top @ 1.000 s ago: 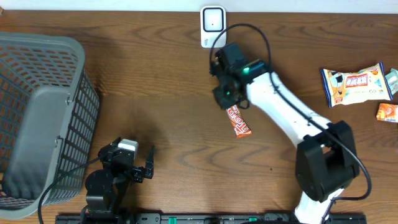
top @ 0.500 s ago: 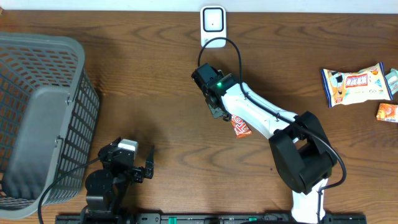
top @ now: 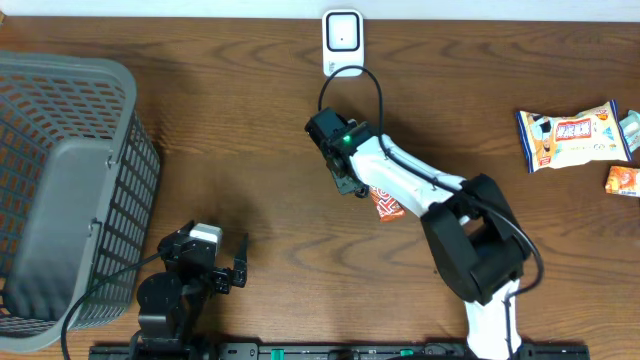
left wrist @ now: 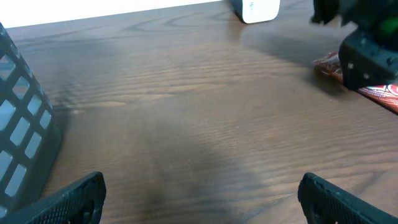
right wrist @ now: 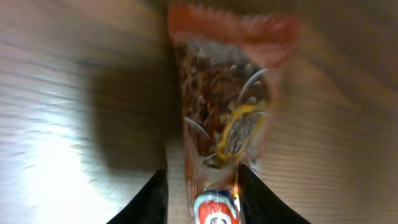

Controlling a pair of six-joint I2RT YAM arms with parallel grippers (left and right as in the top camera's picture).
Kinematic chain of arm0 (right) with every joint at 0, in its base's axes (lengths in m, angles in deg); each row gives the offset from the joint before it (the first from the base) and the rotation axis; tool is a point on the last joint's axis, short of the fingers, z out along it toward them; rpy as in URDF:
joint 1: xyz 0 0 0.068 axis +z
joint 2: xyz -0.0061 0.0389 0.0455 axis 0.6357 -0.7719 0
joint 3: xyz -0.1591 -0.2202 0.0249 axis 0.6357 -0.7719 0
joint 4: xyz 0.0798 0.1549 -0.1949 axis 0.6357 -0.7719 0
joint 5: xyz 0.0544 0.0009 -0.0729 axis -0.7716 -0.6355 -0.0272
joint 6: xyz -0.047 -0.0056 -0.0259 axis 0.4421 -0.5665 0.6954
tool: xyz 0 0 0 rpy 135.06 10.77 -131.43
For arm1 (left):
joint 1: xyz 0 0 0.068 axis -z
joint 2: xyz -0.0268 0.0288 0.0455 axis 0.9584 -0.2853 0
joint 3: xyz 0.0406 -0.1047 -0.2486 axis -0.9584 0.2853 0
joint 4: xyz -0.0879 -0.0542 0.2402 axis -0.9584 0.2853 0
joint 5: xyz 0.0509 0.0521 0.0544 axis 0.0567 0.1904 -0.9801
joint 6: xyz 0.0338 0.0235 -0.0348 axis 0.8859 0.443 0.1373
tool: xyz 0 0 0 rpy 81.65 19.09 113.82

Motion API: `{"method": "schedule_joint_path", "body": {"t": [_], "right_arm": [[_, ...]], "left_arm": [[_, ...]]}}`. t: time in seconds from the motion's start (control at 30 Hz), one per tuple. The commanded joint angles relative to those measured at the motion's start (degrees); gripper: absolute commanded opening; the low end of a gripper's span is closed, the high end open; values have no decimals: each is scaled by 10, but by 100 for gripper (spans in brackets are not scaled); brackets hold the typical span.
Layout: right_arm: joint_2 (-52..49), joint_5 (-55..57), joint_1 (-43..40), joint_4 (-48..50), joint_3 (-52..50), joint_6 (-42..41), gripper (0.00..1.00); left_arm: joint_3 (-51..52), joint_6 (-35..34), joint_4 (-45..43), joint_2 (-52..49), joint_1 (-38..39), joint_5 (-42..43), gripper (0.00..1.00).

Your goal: Scan the item barcode

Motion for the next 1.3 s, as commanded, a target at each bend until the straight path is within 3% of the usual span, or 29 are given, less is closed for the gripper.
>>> {"method": "schedule_joint_path", "body": {"t": [0.0, 0.1, 0.13, 0.17, 0.23, 0.4, 0.57, 0.77, 0.9, 1.1, 1.17, 1.23, 1.27], "right_arm": [[-51, 32, -2, -18, -3, -43, 25], [-77, 47, -2, -62, -3, -77, 12], [-82, 35, -2, -80, -3, -86, 2], [-84, 22, -2, -99, -3, -93, 1], [-84, -14, -4, -120, -3, -92, 1], [-61, -249, -19, -137, 26, 105, 1], [-20, -505, -63, -211, 87, 241, 1], [-9, -735, -120, -268, 90, 427, 1], [-9, -798, -141, -270, 74, 500, 1], [-10, -772, -144, -201, 38, 511, 1], [-10, -768, -142, -194, 36, 499, 17], [-7, -779, -141, -196, 42, 464, 47], [-7, -779, -139, -200, 46, 453, 53]], "left_arm": [[7, 8, 12, 3, 1, -2, 98], [7, 8, 12, 3, 1, -2, 98], [7, 8, 12, 3, 1, -2, 98], [7, 8, 12, 3, 1, -2, 98], [7, 8, 12, 3, 1, -2, 98], [7, 8, 12, 3, 1, -2, 98], [7, 8, 12, 3, 1, -2, 98], [7, 8, 12, 3, 1, -2, 98], [7, 8, 12, 3, 1, -2, 98], [7, 8, 12, 3, 1, -2, 98], [7, 8, 12, 3, 1, -2, 98], [7, 8, 12, 3, 1, -2, 98], [7, 8, 12, 3, 1, -2, 99]]}}
